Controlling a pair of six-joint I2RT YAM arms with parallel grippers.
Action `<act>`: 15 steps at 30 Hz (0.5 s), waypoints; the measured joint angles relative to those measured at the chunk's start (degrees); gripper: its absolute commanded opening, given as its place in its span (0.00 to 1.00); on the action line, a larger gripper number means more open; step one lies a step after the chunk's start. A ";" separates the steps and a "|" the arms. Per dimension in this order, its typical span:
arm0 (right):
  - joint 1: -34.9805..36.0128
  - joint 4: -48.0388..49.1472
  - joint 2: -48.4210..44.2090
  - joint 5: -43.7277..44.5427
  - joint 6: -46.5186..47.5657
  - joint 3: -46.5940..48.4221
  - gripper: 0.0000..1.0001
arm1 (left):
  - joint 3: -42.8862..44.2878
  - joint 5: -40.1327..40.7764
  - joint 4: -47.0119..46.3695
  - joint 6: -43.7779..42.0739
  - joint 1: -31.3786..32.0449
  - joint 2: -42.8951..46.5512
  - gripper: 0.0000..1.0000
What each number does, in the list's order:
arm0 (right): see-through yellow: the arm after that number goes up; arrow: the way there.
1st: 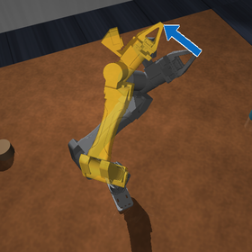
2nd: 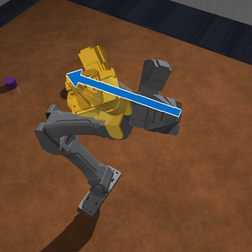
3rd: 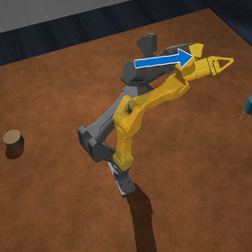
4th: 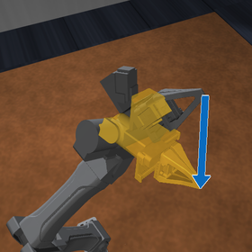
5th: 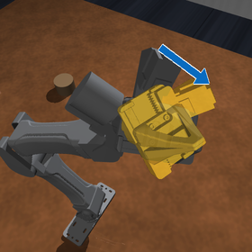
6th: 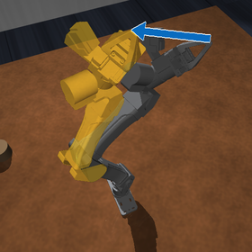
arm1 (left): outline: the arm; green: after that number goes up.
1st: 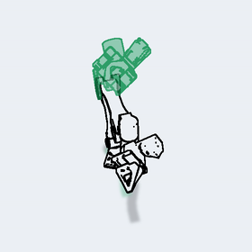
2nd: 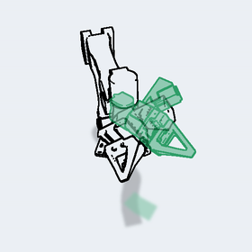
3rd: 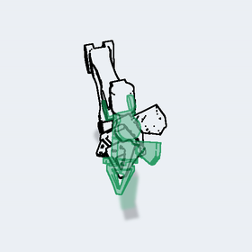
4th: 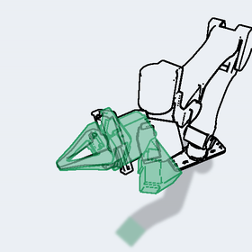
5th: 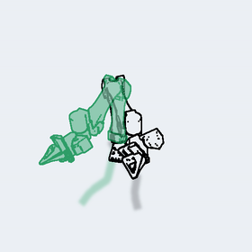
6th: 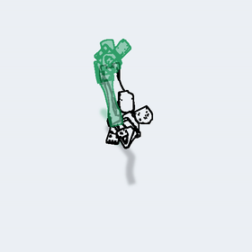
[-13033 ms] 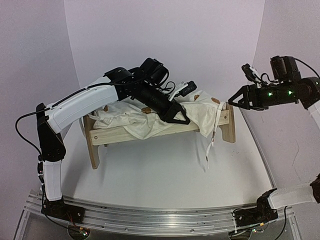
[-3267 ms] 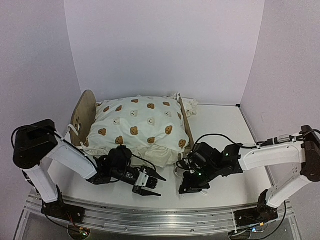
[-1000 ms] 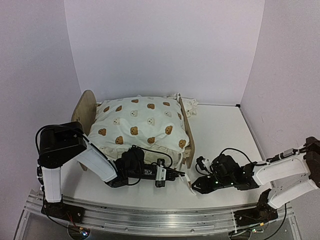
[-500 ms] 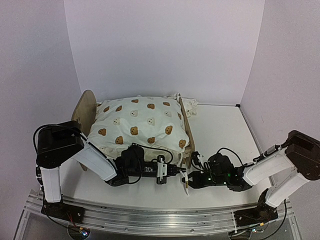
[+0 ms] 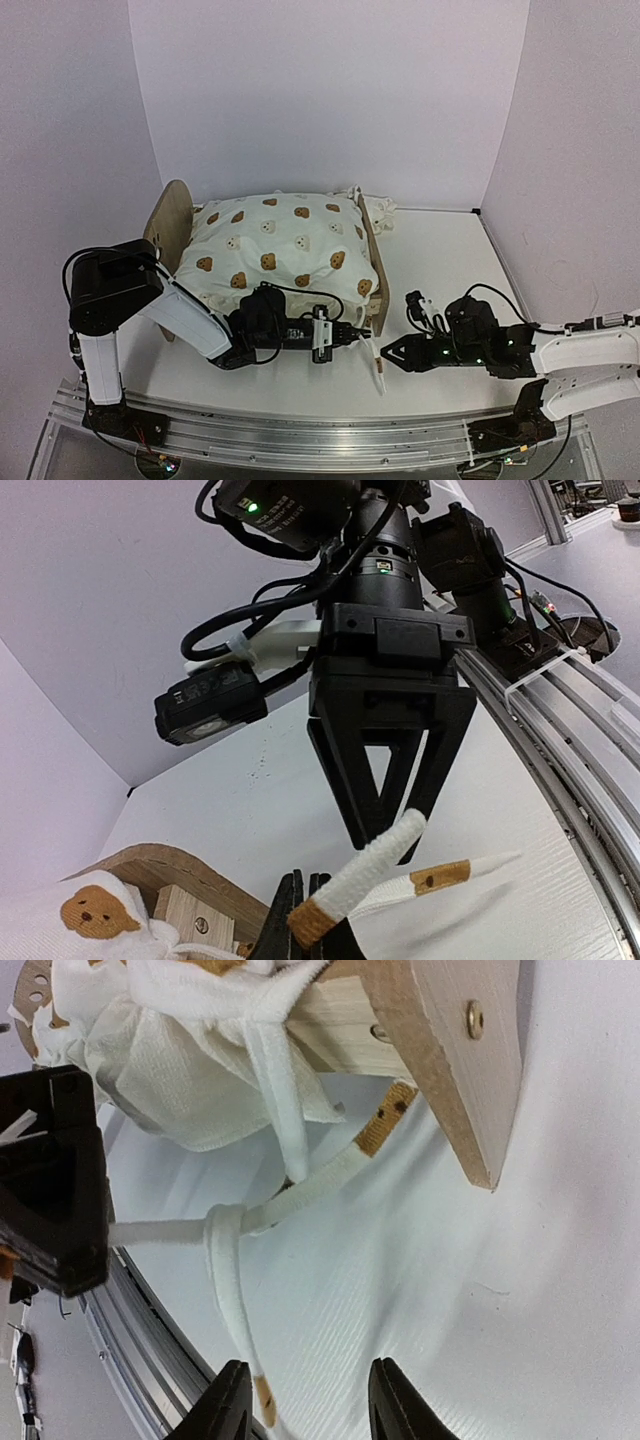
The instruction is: Set up the pet bed
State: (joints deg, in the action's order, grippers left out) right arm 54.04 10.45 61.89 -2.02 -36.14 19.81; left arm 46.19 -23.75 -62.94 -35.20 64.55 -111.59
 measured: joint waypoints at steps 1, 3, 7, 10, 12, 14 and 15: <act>0.00 -0.46 -0.17 -0.22 0.22 -0.32 0.49 | 0.00 0.00 0.00 0.20 0.00 0.00 0.00; 0.00 -0.70 0.65 -0.79 0.62 -0.87 0.50 | 0.00 0.00 0.01 0.50 -0.09 0.00 0.00; 0.04 0.22 3.15 -1.88 1.43 -1.20 0.48 | 0.00 0.00 0.04 0.72 -0.11 0.00 0.00; 0.04 2.48 5.77 -2.43 1.89 -1.18 0.45 | 0.00 0.01 0.07 0.72 -0.11 0.00 0.00; 0.04 4.34 8.80 -2.49 1.99 -1.12 0.39 | 0.00 0.01 0.08 0.73 -0.11 0.00 0.00; 0.04 6.01 12.12 -2.37 2.05 -0.88 0.30 | 0.02 0.01 0.09 0.75 -0.11 0.00 0.00; 0.04 6.83 13.89 -2.25 2.10 -0.68 0.25 | 0.06 0.02 0.11 0.77 -0.11 0.00 0.00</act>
State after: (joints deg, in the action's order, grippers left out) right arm 54.08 17.28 75.78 -4.27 -34.04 19.13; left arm 46.26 -23.73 -62.82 -34.44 64.45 -111.59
